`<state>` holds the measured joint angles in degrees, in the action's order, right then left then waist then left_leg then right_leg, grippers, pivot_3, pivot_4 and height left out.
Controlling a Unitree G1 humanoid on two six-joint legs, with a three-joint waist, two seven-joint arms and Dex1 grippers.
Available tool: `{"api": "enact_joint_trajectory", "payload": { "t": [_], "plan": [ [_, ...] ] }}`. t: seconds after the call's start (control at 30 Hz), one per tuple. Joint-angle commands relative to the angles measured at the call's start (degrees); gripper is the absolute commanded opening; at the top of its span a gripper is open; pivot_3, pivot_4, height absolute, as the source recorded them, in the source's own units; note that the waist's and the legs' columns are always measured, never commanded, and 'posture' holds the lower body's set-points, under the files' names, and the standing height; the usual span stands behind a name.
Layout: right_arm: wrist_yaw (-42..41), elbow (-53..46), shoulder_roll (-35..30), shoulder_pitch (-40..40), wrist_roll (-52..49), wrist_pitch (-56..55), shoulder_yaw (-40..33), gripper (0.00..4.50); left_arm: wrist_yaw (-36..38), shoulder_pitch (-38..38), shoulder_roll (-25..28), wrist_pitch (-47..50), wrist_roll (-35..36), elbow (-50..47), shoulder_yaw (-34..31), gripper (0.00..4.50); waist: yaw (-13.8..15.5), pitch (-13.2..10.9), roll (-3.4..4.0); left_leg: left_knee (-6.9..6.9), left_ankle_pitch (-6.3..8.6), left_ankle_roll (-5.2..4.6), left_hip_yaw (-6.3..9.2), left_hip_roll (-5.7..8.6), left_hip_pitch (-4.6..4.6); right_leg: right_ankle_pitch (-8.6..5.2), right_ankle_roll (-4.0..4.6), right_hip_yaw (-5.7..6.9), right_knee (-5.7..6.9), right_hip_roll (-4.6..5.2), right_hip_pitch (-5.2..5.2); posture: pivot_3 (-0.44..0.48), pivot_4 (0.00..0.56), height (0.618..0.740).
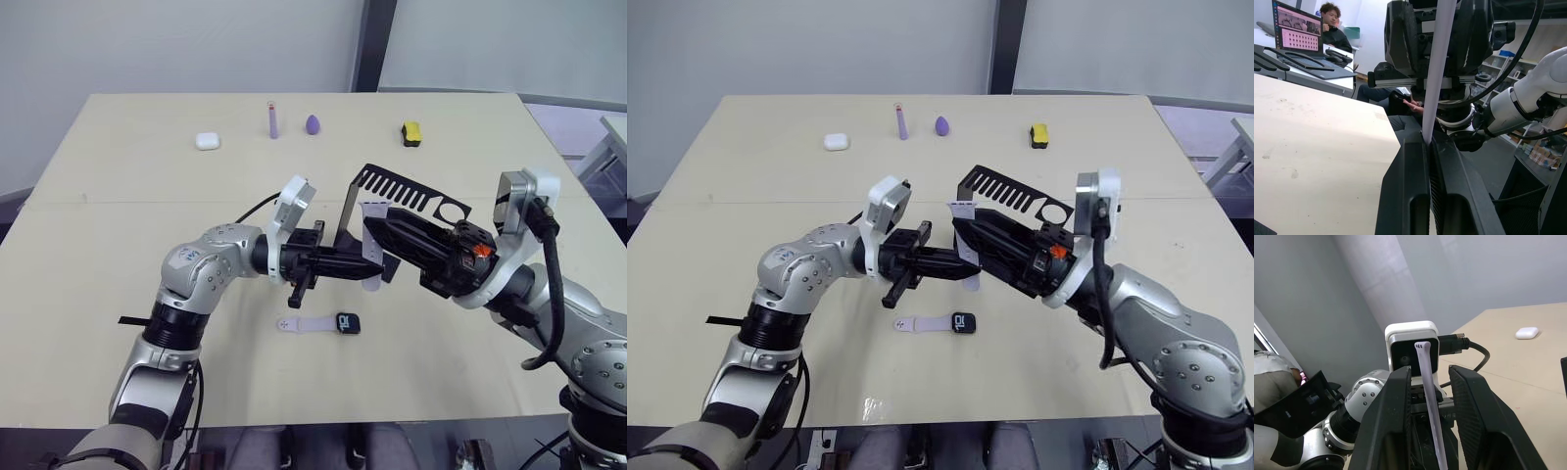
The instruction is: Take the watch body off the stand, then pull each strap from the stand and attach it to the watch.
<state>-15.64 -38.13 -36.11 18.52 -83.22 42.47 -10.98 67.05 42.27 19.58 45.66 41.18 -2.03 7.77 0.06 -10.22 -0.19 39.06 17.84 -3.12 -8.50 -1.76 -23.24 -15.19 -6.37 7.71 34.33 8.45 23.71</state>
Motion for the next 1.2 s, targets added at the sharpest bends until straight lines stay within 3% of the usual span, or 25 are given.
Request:
{"api": "enact_joint_trajectory", "payload": {
  "t": [0.03,0.07,0.2,0.83,0.93,1.1,1.17,1.2],
  "plan": [
    [0.4,-0.8,0.3,0.7,-1.3,-1.4,-0.2,1.32,-0.2,0.9,-0.2,-0.7,0.7,-2.1,-0.6,0.0,0.0,0.0,0.0,0.0,0.0,0.0,0.0,0.0,0.0,0.0,0.0,0.0,0.0,0.0,0.0,0.0,0.15,0.74],
    [0.4,-0.8,0.4,0.7,-1.4,-1.4,-0.2,1.32,-0.2,0.9,-0.2,-0.7,0.7,-2.1,-0.6,0.0,0.0,0.0,0.0,0.0,0.0,0.0,0.0,0.0,0.0,0.0,0.0,0.0,0.0,0.0,0.0,0.0,0.15,0.74],
    [0.4,-1.0,0.2,0.5,-1.7,-1.4,-0.4,0.03,-0.3,0.8,-0.2,-0.7,0.7,-2.2,-0.6,0.0,0.0,0.0,0.0,0.0,0.0,0.0,0.0,0.0,0.0,0.0,0.0,0.0,0.01,0.0,0.0,0.0,0.15,0.74],
    [1.1,-1.8,-0.5,-0.1,-4.2,-1.7,-1.3,0.03,-1.3,0.8,-0.8,0.0,0.8,-2.7,-0.1,0.0,0.0,0.0,0.0,0.0,0.0,0.0,0.0,0.0,0.0,0.0,0.0,0.0,0.06,0.0,0.0,0.0,0.15,0.74],
    [0.9,-2.0,-1.2,-0.2,-4.0,-1.4,-1.5,0.0,0.9,0.5,1.7,2.4,1.9,-3.7,0.0,1.01,0.0,0.0,0.0,0.0,0.0,0.0,0.0,0.0,0.0,0.0,0.0,-0.02,0.06,0.0,0.0,0.0,0.15,0.74],
    [-0.4,-2.7,-6.3,-2.6,-6.3,-0.1,-4.5,0.0,5.0,-1.5,9.5,-3.4,-3.4,-4.8,0.8,3.53,-0.1,0.0,0.0,-0.01,0.0,0.01,-0.01,-0.02,0.01,-0.01,0.01,0.0,0.08,-0.02,0.02,0.0,0.15,0.74],
    [-3.6,-4.6,-10.8,-7.1,-4.6,1.9,-6.4,0.0,5.5,-5.5,12.1,-13.7,-12.3,-6.3,6.0,4.47,0.1,0.0,0.02,-0.02,0.01,0.01,-0.01,-0.01,0.0,-0.01,0.02,0.01,-0.04,0.0,0.02,0.0,0.15,0.74],
    [-4.9,-5.4,-12.9,-9.1,-3.7,2.6,-7.2,0.0,5.1,-7.1,12.8,-18.0,-16.2,-6.6,8.2,4.47,0.4,0.0,0.02,-0.04,0.02,0.0,-0.01,0.0,0.02,-0.01,0.02,0.0,-0.21,0.02,0.0,0.0,0.15,0.74]
  ]
}}
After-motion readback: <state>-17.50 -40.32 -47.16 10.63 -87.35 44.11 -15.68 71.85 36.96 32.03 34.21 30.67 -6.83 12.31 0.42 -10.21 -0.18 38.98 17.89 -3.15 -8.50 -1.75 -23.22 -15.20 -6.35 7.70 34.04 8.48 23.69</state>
